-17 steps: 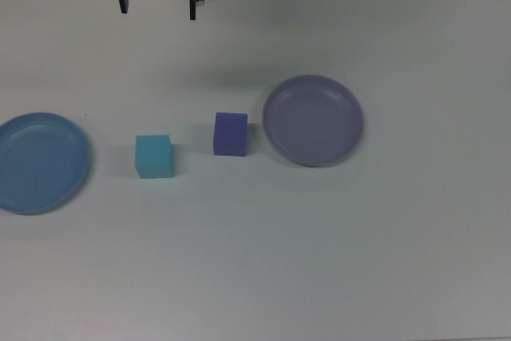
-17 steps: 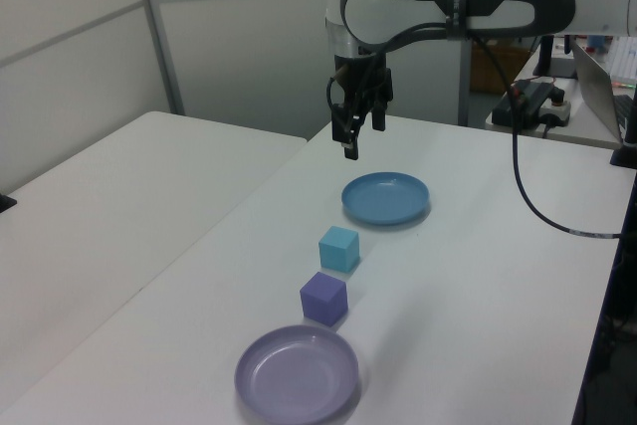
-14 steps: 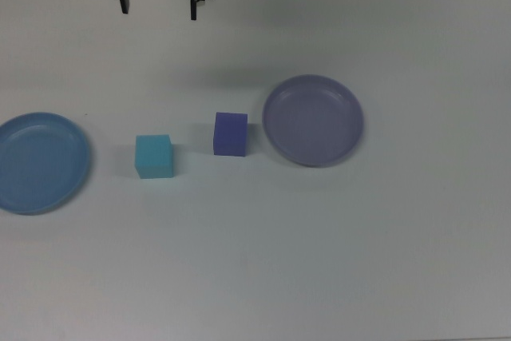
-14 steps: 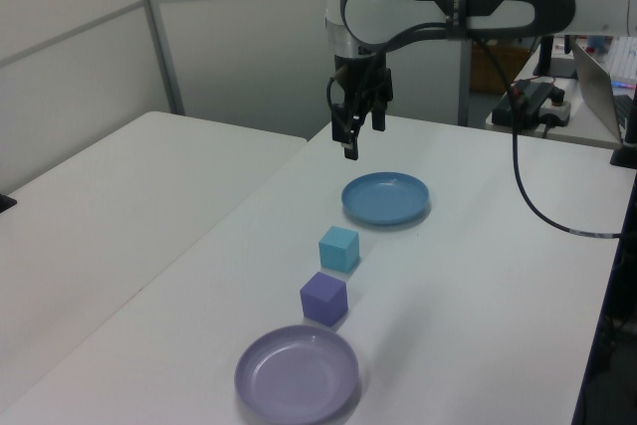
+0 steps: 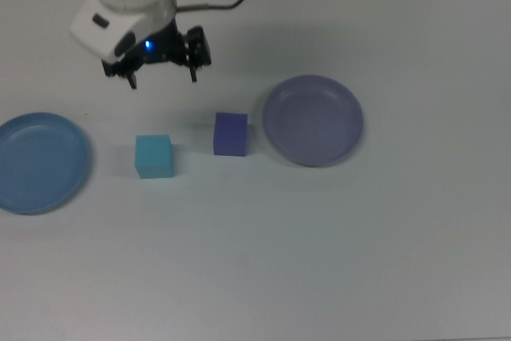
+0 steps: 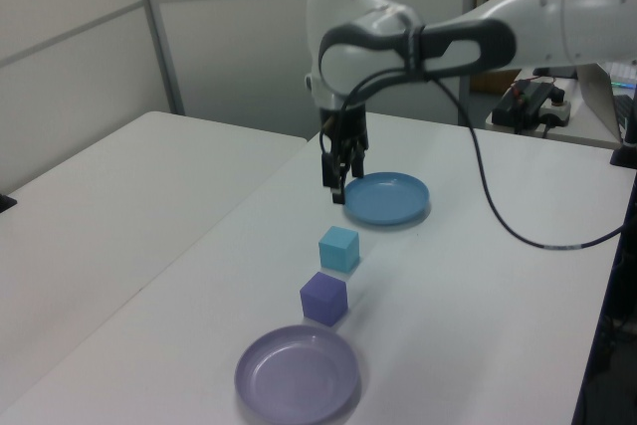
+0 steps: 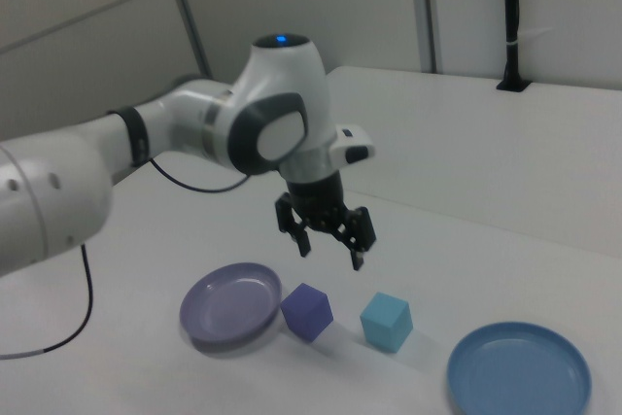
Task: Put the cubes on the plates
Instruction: 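Lower the open gripper onto the cyan cube, then close the gripper on the cyan cube and lift it, then carry the cyan cube over the light blue plate and lower it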
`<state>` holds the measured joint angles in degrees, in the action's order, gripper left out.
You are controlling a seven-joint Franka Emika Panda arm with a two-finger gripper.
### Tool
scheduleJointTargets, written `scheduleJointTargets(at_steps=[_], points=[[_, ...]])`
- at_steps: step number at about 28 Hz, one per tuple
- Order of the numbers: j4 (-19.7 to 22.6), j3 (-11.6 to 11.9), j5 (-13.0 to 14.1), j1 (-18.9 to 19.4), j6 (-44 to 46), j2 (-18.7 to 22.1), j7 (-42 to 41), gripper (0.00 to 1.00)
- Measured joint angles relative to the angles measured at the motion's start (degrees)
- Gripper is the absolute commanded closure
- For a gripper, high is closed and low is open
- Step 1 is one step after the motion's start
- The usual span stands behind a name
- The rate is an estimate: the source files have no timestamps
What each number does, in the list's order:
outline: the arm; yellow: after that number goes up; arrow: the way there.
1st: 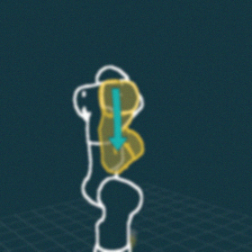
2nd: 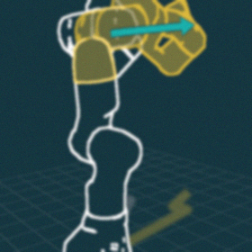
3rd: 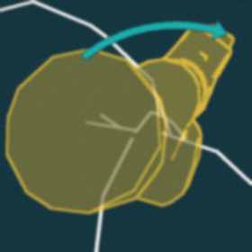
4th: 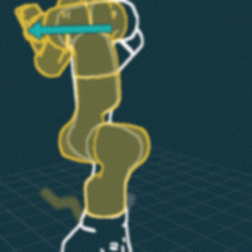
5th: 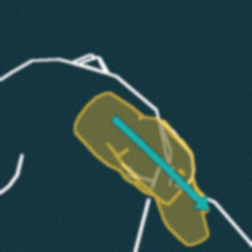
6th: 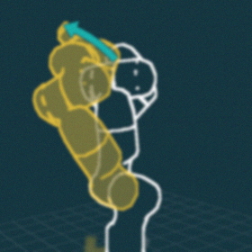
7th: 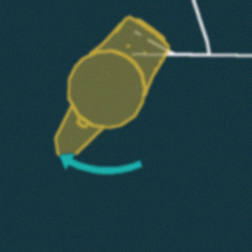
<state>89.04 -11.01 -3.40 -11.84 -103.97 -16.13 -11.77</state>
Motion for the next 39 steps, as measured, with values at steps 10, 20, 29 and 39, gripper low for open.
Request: scheduleJointTargets(at_steps=[10,20,29,39], points=[[4.3,0.0,-5.1,0.1,-12.5,-7.3,0.5,0.0],[6.3,1.0,-9.4,-0.1,-18.1,-10.0,5.4,0.0],[6.3,2.2,-9.6,-0.3,-18.2,-10.3,5.5,0.28],[6.3,2.2,-11.2,-0.3,-21.6,-11.8,7.1,0.58]])
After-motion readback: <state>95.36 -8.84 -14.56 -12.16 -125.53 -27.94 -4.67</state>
